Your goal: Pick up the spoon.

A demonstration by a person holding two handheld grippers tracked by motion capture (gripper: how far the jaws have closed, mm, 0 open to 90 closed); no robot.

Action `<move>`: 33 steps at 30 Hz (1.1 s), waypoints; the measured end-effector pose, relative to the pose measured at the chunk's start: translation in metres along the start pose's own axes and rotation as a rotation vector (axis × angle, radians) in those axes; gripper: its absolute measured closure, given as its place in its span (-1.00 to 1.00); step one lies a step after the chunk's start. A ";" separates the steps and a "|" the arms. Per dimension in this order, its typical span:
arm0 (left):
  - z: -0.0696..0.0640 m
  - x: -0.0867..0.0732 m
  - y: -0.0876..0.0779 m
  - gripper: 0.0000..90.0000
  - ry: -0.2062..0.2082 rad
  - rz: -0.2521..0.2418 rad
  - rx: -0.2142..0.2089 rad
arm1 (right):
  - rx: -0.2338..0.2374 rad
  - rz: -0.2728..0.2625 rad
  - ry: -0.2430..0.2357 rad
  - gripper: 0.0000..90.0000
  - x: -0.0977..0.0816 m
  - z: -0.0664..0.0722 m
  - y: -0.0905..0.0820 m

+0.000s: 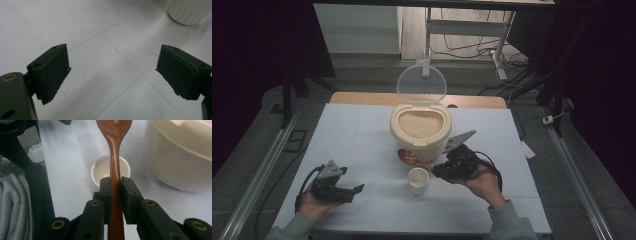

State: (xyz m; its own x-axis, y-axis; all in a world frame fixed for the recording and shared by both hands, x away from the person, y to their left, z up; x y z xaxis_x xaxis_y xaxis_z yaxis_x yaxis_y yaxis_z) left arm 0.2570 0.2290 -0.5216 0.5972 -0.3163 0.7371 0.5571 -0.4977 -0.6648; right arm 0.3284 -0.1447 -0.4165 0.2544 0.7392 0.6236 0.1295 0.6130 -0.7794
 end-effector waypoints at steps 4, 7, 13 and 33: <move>0.000 0.000 0.000 -0.75 0.000 -0.001 -0.002 | 0.018 0.017 -0.015 0.77 0.003 0.003 0.009; 0.001 0.000 0.000 -0.75 0.000 0.000 -0.001 | 0.026 0.020 -0.016 0.77 0.004 0.005 0.013; 0.000 0.000 0.000 -0.74 0.000 0.001 -0.003 | 0.030 0.028 -0.033 0.77 0.004 0.008 0.015; -0.009 0.025 -0.020 -0.70 0.048 -0.058 -0.058 | 0.032 0.027 -0.052 0.77 0.005 0.008 0.016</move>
State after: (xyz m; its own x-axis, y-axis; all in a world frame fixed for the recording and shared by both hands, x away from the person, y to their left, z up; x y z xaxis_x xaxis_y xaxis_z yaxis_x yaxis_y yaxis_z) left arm 0.2560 0.2241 -0.4885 0.5354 -0.3234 0.7802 0.5546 -0.5621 -0.6136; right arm 0.3241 -0.1290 -0.4251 0.2069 0.7683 0.6057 0.0923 0.6010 -0.7939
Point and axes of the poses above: each handheld gripper's, and its own axes: y roughly forward along the jaws, x roughly out of its top, z roughly to its left, the point moved 1 cm from there along y, roughly forward along the jaws, and after that the axes turned 3 degrees about -y, right-handed, at the moved point
